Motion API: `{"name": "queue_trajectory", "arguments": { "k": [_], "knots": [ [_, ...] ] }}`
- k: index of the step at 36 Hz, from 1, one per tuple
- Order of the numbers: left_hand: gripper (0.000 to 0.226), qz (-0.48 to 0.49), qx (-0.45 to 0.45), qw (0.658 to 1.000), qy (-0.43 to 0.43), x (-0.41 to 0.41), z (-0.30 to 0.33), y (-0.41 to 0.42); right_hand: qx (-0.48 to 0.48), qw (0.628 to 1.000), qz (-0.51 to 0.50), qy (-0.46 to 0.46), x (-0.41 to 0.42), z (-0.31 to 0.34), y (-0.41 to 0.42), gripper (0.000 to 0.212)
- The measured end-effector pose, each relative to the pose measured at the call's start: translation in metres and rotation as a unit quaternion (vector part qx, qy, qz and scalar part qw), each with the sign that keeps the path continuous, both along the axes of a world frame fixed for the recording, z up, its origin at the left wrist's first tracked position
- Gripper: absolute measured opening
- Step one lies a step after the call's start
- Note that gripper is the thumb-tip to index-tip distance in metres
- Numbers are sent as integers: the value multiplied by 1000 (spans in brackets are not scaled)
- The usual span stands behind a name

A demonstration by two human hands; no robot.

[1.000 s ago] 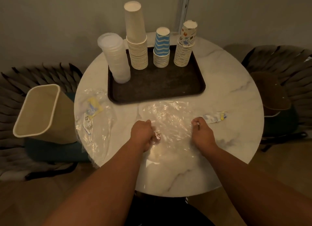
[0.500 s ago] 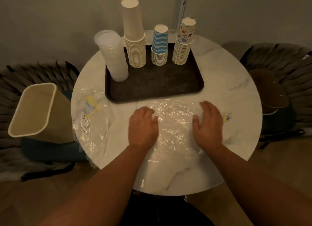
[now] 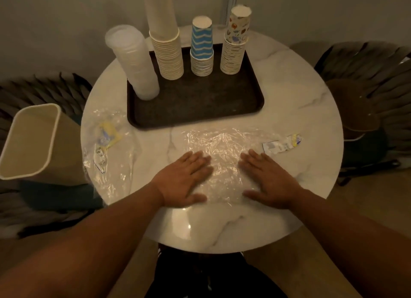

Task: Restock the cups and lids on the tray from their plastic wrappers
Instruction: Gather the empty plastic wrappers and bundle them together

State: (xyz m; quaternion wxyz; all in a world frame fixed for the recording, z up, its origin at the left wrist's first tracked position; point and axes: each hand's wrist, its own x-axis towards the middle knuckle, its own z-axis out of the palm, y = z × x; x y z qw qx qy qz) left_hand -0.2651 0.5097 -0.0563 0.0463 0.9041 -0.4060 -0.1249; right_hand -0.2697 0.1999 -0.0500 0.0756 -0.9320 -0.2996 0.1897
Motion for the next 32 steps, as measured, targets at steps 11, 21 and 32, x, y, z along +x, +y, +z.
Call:
{"name": "queue_trajectory", "arguments": {
  "k": [11,21,32],
  "knots": [
    [51,21,-121,992,0,-9,-2,-16,47,999,25,0,-11,-7,-5,90],
    [75,337,-280,870,225,11,27,-21,256,907,-321,94,13,18,16,24],
    [50,534,-242,794,161,61,20,-52,164,868,-467,54,64,16,37,26]
  ]
}}
